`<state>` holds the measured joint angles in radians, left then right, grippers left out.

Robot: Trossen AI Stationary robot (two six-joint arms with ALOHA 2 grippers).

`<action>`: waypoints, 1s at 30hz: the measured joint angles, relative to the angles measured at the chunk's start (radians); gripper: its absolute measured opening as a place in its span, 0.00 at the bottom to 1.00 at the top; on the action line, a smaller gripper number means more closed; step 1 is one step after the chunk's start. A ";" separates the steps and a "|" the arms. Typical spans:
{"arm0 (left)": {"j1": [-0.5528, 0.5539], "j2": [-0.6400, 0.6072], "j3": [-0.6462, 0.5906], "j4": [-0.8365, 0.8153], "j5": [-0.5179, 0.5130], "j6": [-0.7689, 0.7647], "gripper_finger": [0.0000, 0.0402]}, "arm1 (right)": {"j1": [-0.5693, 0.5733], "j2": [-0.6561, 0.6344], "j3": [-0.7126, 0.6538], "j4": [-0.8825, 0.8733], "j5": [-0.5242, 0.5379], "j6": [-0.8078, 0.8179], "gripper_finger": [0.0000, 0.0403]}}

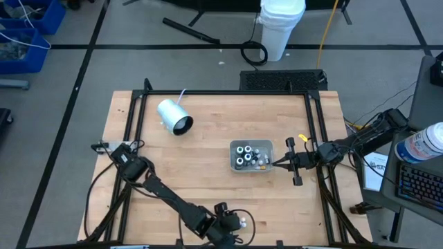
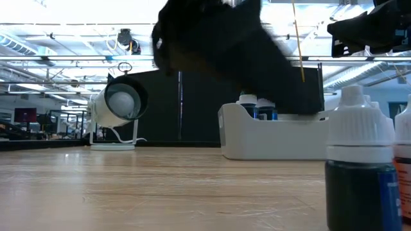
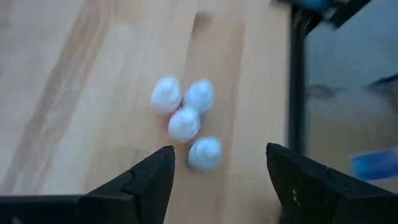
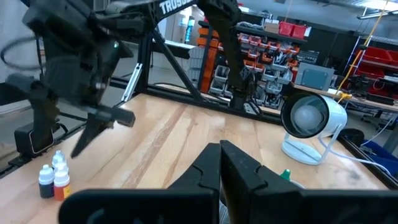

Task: Pick & Place food coloring
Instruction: Put the small blue food coloring bottle into the gray bin

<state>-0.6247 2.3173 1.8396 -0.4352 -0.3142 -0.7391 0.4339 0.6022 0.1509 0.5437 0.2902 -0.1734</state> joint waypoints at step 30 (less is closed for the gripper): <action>0.009 0.037 -0.001 0.032 -0.009 0.000 0.64 | 0.000 -0.002 0.000 0.007 0.000 0.000 0.01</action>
<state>-0.6155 2.3539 1.8389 -0.4027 -0.3233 -0.7387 0.4337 0.6000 0.1513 0.5503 0.2901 -0.1734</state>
